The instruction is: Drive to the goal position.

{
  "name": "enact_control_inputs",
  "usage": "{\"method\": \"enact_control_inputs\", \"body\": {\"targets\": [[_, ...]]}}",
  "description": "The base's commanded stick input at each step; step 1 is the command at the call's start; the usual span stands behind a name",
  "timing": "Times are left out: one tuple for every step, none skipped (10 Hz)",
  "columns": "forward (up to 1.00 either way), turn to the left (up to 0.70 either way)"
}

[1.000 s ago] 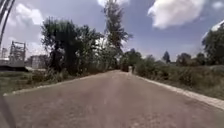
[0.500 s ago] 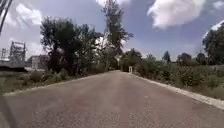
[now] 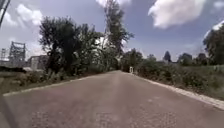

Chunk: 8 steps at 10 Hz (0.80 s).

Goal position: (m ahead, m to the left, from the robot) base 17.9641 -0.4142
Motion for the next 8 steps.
{"method": "enact_control_inputs", "body": {"targets": [[0.5,0.0],[0.5,0.0],[0.5,0.0],[0.5,0.0],[0.5,0.0],[0.5,0.0],[0.5,0.0],[0.5,0.0]]}}
